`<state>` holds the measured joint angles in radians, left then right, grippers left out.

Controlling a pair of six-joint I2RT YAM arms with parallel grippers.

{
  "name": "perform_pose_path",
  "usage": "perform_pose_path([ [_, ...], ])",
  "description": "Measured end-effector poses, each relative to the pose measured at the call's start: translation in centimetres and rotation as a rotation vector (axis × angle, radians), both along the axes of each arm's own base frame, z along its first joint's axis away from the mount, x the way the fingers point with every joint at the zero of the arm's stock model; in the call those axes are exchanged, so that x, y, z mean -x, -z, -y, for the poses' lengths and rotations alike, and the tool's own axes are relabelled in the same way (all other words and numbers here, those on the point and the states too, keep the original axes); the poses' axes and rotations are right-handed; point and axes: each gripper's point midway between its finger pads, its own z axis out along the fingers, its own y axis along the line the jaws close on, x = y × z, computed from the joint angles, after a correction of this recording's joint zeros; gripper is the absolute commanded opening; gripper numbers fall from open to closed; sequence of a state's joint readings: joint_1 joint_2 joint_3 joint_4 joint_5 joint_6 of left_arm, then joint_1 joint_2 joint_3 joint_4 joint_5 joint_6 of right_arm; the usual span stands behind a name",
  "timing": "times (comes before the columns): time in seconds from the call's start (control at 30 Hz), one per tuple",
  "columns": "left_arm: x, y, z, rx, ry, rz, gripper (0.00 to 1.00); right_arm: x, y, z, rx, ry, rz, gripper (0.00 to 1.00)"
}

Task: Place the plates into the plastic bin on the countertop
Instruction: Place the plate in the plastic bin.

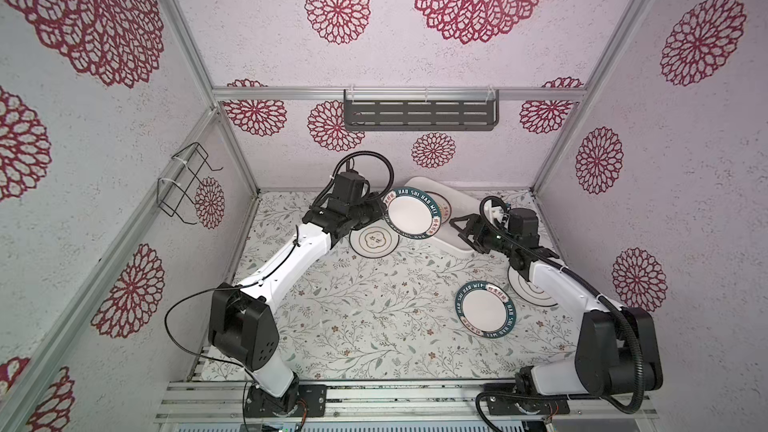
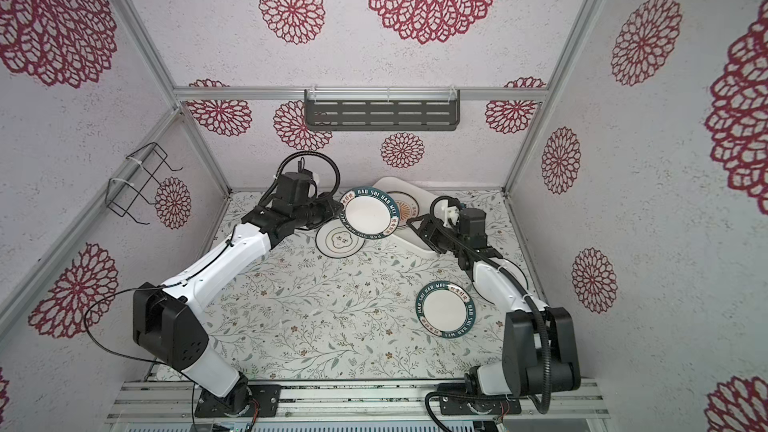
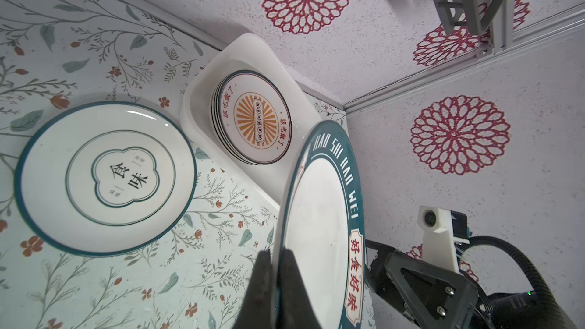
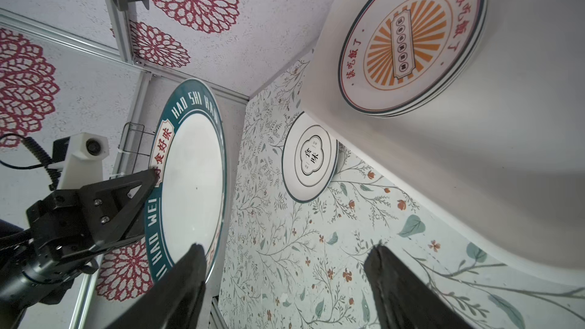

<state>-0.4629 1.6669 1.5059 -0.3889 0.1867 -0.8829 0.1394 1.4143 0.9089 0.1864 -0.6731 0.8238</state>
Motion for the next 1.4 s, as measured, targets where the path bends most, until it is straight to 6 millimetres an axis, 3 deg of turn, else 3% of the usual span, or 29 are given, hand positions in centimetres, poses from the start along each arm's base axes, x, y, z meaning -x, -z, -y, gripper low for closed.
perform_pose_path([
  [0.3, -1.4, 1.7, 1.5, 0.022, 0.043, -0.026, 0.0, -1.3, -0.6, -1.6, -0.056, -0.019, 0.005, 0.72],
  [0.37, -1.5, 1.9, 1.7, 0.029, 0.047, -0.027, 0.0, -1.6, -0.6, -1.9, -0.059, -0.025, 0.004, 0.66],
  [0.63, -2.1, 1.0, 2.3, 0.072, 0.047, 0.004, 0.06, -1.9, -0.3, -2.5, -0.076, -0.041, -0.014, 0.23],
  [0.9, -1.9, 1.7, 3.2, 0.071, 0.072, -0.006, 0.13, -2.2, -0.2, -2.2, -0.101, -0.019, -0.052, 0.0],
  [1.07, -2.1, 1.6, 3.6, 0.077, 0.072, -0.008, 0.41, -2.4, 0.4, -2.2, -0.1, -0.018, -0.068, 0.0],
  [1.2, -2.7, 0.5, 3.6, 0.082, 0.063, 0.02, 0.75, -2.6, 0.8, -1.9, -0.094, -0.001, -0.078, 0.0],
  [1.23, -2.8, 0.2, 3.5, 0.077, 0.06, 0.032, 0.93, -2.7, 0.9, -1.7, -0.09, 0.008, -0.082, 0.0],
  [1.27, -2.9, -0.1, 3.5, 0.074, 0.059, 0.04, 0.97, -2.7, 1.0, -1.6, -0.088, 0.014, -0.086, 0.0],
  [1.4, -3.3, -0.1, 2.4, 0.014, 0.012, 0.048, 0.97, -3.0, 1.4, -1.0, -0.074, 0.048, -0.098, 0.0],
])
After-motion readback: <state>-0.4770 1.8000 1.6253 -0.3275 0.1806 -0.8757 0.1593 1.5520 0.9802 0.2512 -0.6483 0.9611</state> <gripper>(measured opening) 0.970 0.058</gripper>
